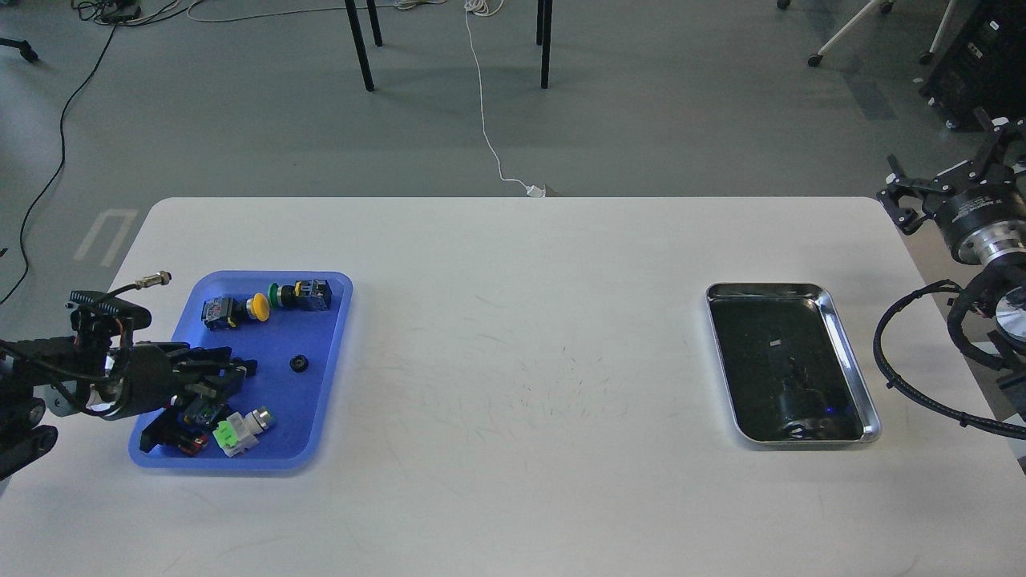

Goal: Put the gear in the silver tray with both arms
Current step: 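Grasp the small black gear with the left hand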

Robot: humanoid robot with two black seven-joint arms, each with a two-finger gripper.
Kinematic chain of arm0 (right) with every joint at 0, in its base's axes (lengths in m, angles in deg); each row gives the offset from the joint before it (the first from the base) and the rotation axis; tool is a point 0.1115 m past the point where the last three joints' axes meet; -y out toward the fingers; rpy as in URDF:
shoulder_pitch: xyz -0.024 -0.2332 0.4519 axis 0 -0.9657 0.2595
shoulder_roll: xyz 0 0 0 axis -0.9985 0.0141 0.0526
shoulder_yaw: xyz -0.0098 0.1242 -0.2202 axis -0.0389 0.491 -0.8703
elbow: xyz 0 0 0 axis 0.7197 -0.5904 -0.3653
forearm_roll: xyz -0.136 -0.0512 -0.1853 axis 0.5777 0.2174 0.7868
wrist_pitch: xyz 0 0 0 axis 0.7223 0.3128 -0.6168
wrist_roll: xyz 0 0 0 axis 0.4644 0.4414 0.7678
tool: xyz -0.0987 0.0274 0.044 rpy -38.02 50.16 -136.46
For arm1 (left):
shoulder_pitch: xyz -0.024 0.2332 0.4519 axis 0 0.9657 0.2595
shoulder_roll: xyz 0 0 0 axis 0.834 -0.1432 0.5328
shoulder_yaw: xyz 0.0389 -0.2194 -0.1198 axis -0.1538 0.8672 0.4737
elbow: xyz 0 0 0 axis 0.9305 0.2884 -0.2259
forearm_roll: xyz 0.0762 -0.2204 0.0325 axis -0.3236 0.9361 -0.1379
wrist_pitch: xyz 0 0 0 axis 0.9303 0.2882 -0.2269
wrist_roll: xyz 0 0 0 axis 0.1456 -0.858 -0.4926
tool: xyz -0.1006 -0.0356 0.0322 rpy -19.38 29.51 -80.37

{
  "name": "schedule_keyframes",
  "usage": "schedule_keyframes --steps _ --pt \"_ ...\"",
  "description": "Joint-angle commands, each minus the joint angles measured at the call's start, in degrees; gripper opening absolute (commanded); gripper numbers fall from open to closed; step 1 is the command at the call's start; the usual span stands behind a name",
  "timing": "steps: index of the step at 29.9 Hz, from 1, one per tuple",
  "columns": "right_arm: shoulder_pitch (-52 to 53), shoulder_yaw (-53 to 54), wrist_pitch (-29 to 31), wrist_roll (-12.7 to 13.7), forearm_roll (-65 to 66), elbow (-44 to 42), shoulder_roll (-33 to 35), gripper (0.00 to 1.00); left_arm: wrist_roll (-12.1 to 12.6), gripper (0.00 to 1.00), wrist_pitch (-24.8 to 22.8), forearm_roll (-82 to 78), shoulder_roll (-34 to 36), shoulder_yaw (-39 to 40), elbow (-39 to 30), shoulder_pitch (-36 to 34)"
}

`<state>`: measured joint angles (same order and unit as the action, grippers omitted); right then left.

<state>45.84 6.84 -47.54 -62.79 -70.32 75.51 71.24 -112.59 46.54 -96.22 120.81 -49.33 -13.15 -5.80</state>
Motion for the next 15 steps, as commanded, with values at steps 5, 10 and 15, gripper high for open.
schedule_keyframes --steps 5,10,15 --pt "0.00 -0.06 0.00 0.00 0.00 0.00 -0.36 0.99 -0.12 0.14 -0.16 -0.08 0.03 -0.74 0.02 -0.18" --pt "0.09 0.03 0.00 0.00 0.00 0.00 -0.18 0.99 -0.99 0.14 -1.12 0.80 1.69 -0.48 -0.50 -3.24" --pt "-0.53 0.38 0.00 -0.09 0.00 0.18 0.43 0.99 -1.14 0.14 -5.61 0.80 4.59 0.14 -4.97 -12.21"
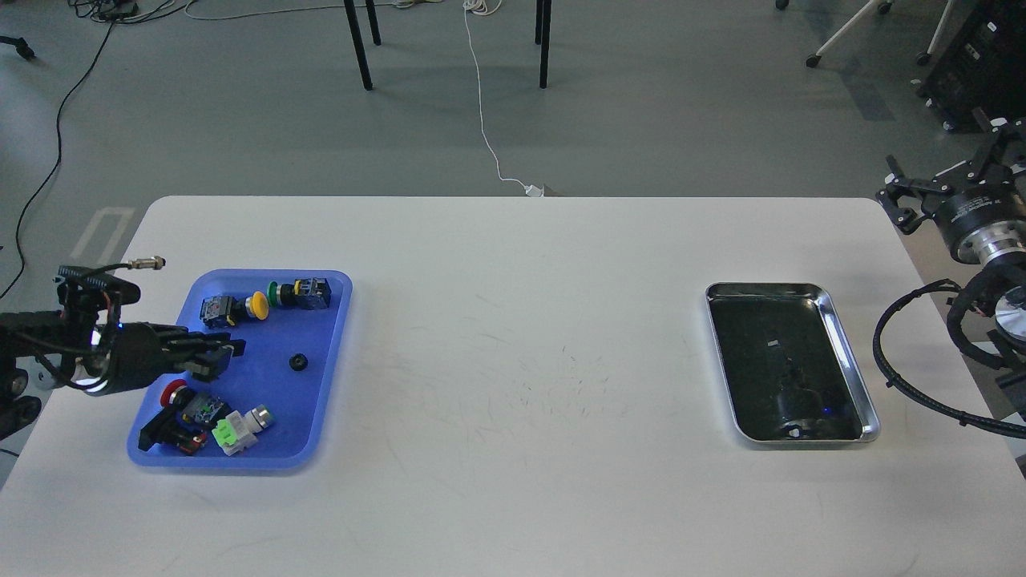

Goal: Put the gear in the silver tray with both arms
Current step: 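Grasp the small black gear with the left hand, then carry the gear out and set it on the table center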

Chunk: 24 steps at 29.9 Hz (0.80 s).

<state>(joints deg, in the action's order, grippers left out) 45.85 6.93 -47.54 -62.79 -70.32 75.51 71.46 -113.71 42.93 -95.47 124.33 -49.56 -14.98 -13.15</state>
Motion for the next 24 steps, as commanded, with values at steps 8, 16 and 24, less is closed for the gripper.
schedule_keyframes --steps 8,16,24 --pt "-7.04 0.90 0.00 -1.67 -0.09 11.76 8.82 0.99 -0.02 0.13 -2.00 -0.04 -5.05 0.37 -13.97 -14.27" --pt "-14.24 1.61 0.00 -1.67 -0.09 18.97 17.26 0.99 2.05 0.14 -1.65 -2.76 -22.63 -0.33 -13.36 -14.37" --pt "-21.46 1.34 0.00 -1.75 0.26 30.41 23.51 0.99 4.25 0.14 -1.74 -4.96 -38.63 -0.77 -6.77 -11.65"
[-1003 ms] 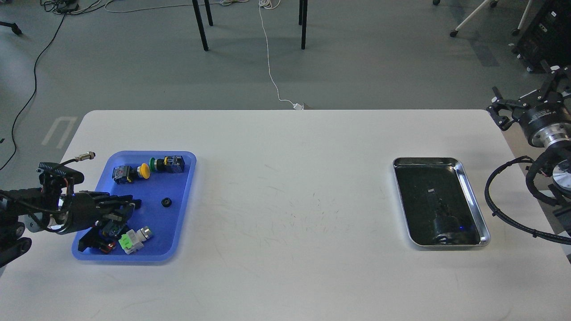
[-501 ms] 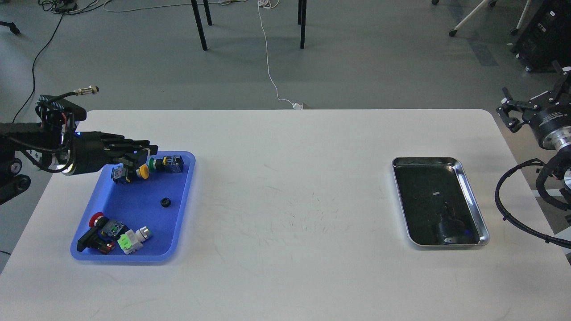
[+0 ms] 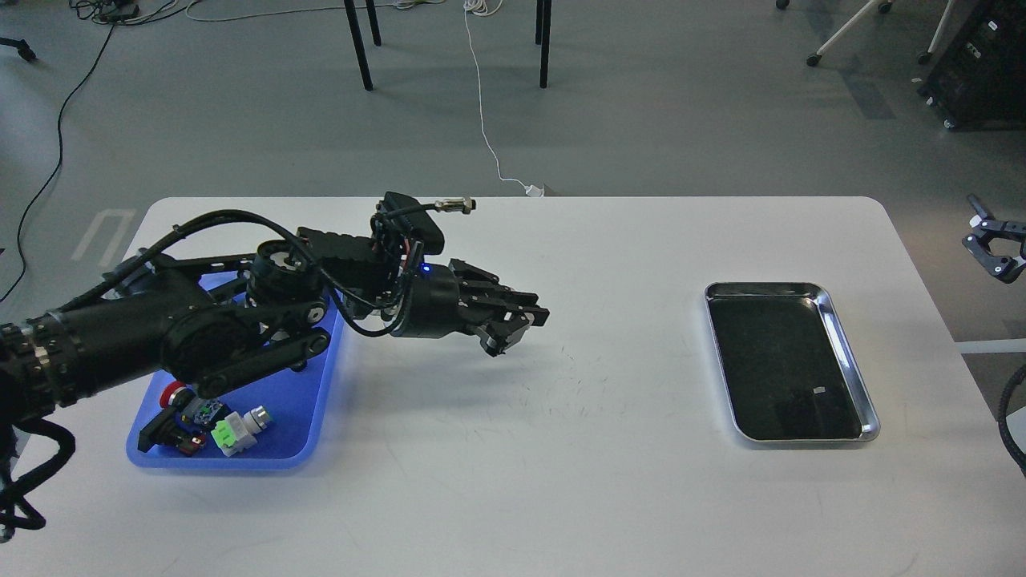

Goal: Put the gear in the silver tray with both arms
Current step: 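Carry the gear out and set it on the table center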

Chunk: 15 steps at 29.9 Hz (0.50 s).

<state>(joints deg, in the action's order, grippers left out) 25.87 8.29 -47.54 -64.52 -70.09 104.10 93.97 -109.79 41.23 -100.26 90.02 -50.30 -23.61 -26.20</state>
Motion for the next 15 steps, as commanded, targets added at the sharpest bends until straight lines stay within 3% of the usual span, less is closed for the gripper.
schedule_keyframes --steps 1,10,15 --pt "-1.66 -0.02 0.00 -0.02 0.03 1.65 1.00 0.99 0.51 0.14 -0.03 -0.17 -5.47 -0.03 1.96 1.85" --pt "-2.27 -0.90 0.00 -0.02 2.49 1.82 0.56 0.99 4.46 0.15 -0.03 -0.26 -10.13 -1.87 4.42 8.26" --pt "-2.19 -0.90 0.00 -0.02 2.58 2.09 -0.84 0.99 6.39 0.15 0.49 -2.44 -14.87 -2.05 11.70 9.49"
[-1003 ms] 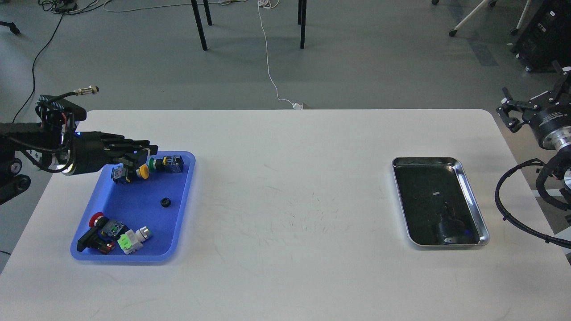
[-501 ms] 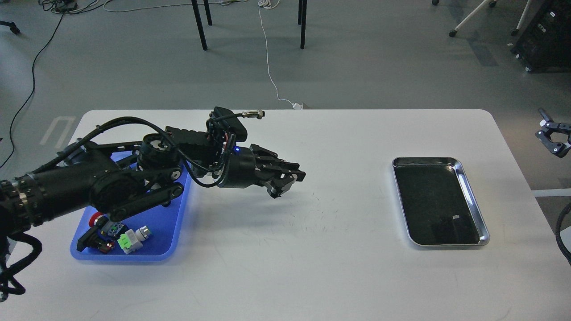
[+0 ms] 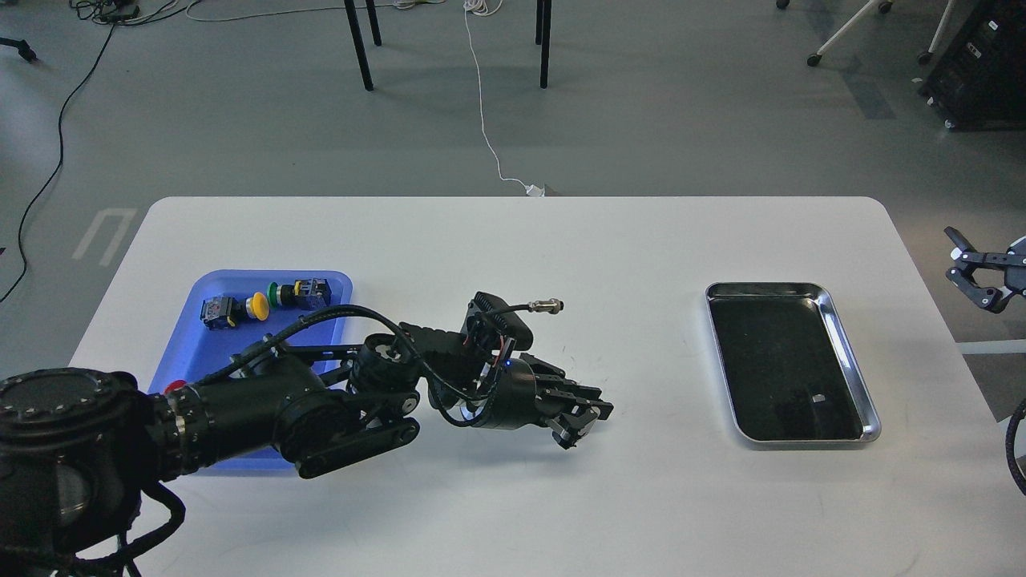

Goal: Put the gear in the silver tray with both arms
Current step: 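Carry the gear out and set it on the table center, then reach the right gripper down toward the black gear on the table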

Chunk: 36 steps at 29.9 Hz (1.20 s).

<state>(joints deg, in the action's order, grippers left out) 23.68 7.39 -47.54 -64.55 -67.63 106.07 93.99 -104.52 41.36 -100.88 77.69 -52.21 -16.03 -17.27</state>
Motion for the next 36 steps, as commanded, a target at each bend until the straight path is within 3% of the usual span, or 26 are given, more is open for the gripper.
schedule_keyframes --steps 1,6,10,17,23,30,36 --pt "0.01 0.00 0.00 0.00 0.12 0.12 -1.12 0.99 1.12 0.15 0.89 -2.97 -3.26 -0.14 5.09 0.75" --pt "0.10 0.00 0.00 0.00 0.12 0.20 -1.83 0.99 1.30 0.19 2.56 -4.66 -3.88 -0.05 5.80 1.54" --pt "0.27 0.00 0.00 0.00 0.12 0.64 -1.74 0.99 1.38 0.43 2.82 -4.13 -3.88 0.91 5.45 2.15" --pt "2.03 -0.09 0.00 0.18 1.86 2.39 -1.22 0.99 0.86 0.65 5.55 0.25 -3.88 2.66 4.92 1.36" --pt "10.63 -3.77 0.00 0.09 15.31 3.90 -1.30 0.99 0.86 0.78 5.37 16.23 -1.51 11.44 4.13 0.84" --pt "27.66 -21.23 0.00 0.00 17.78 3.54 -1.22 0.98 0.42 0.96 4.67 49.77 4.81 27.25 4.13 0.04" --pt "49.37 -45.67 0.00 -0.08 26.03 3.54 -3.58 0.98 0.42 0.98 -0.59 80.03 12.54 31.94 4.30 0.48"
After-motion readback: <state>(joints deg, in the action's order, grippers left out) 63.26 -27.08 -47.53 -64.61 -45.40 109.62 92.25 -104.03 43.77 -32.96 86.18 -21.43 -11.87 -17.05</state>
